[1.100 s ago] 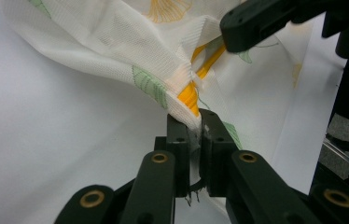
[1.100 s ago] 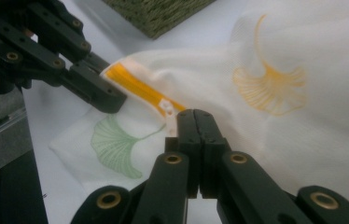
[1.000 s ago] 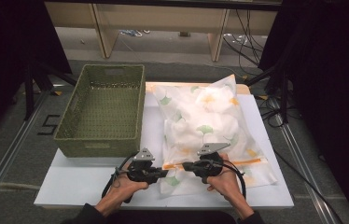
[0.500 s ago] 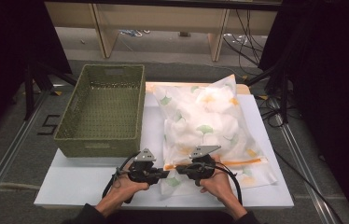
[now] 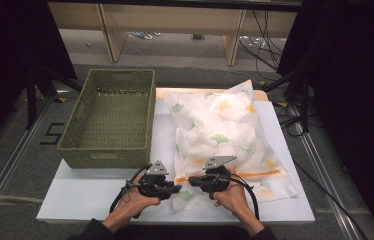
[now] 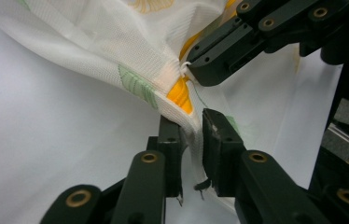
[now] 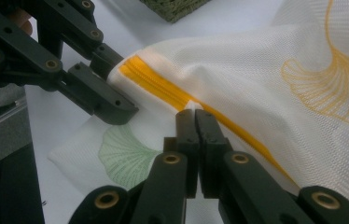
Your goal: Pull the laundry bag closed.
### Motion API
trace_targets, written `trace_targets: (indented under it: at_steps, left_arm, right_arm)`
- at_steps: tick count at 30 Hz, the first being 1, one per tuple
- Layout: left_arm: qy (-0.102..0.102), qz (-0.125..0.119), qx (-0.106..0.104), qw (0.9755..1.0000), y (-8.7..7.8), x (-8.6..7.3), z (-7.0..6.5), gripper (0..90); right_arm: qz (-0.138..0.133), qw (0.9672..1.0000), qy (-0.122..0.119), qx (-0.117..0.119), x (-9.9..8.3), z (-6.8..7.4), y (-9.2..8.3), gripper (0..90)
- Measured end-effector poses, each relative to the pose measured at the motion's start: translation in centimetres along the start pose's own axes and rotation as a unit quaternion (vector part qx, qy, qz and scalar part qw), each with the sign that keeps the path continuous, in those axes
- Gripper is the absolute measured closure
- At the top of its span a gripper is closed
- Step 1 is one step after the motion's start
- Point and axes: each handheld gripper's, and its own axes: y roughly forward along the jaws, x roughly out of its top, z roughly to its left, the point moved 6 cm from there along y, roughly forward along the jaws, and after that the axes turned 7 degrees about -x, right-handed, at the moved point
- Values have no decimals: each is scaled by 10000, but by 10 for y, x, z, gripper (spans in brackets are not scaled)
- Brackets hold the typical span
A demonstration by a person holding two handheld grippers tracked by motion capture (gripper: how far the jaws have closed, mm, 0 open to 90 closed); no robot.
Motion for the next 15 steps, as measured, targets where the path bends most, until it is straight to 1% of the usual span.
trace_targets:
  at_steps: [1, 2, 3, 4, 5, 6, 7, 8, 9, 10, 11, 12, 13, 14, 15]
  left_arm:
    - [23, 60, 62, 10000, -1, -1, 2, 731]
    - [-11, 63, 132, 9999, -1, -1, 3, 675]
    - [-70, 48, 172, 9998, -3, -1, 4, 642]
    - [-125, 92, 248, 9996, -5, -3, 6, 642]
    - [-164, 131, 319, 9993, -7, -4, 7, 608]
    - [-256, 63, 340, 9991, -9, -3, 6, 608]
    - [-311, 78, 336, 9989, -12, -4, 5, 573]
    - [-378, 27, 421, 9984, -14, -4, 5, 522]
    - [-286, 33, 494, 9984, -18, -3, 5, 502]
    - [-271, -25, 575, 9980, -19, -2, 5, 487]
    - [-184, 9, 669, 9976, -20, -1, 2, 484]
    - [-163, 86, 650, 9977, -20, -1, 1, 493]
    - [-148, 100, 607, 9980, -18, -1, -1, 493]
    - [-221, 234, 681, 9972, -15, -4, 0, 486]
    - [-240, 272, 600, 9975, -10, -6, 0, 481]
  right_arm:
    - [5, 10000, -5, -7, 0, 0, 1, 900]
    - [42, 10000, -8, -42, 0, 0, 1, 900]
    - [118, 9999, -85, -51, 0, 0, 2, 900]
    - [118, 9999, -85, -51, 0, 0, 2, 900]
    - [181, 9998, -118, -38, 0, 0, 3, 900]
    - [181, 9998, -118, -38, 0, 0, 3, 900]
    - [191, 9998, -87, -33, 0, 1, 4, 900]
    - [164, 9998, -131, -62, 0, 0, 5, 900]
    - [152, 9998, -147, -61, 1, 0, 5, 900]
    - [164, 9998, -139, -45, 1, 1, 5, 900]
    - [202, 9997, -163, -36, 1, 2, 5, 900]
    - [217, 9996, -176, -25, 2, 3, 5, 900]
    - [235, 9995, -189, -41, 1, 3, 6, 900]
    - [216, 9996, -191, -54, 2, 3, 7, 900]
    - [288, 9995, -109, -35, 1, 6, 7, 900]
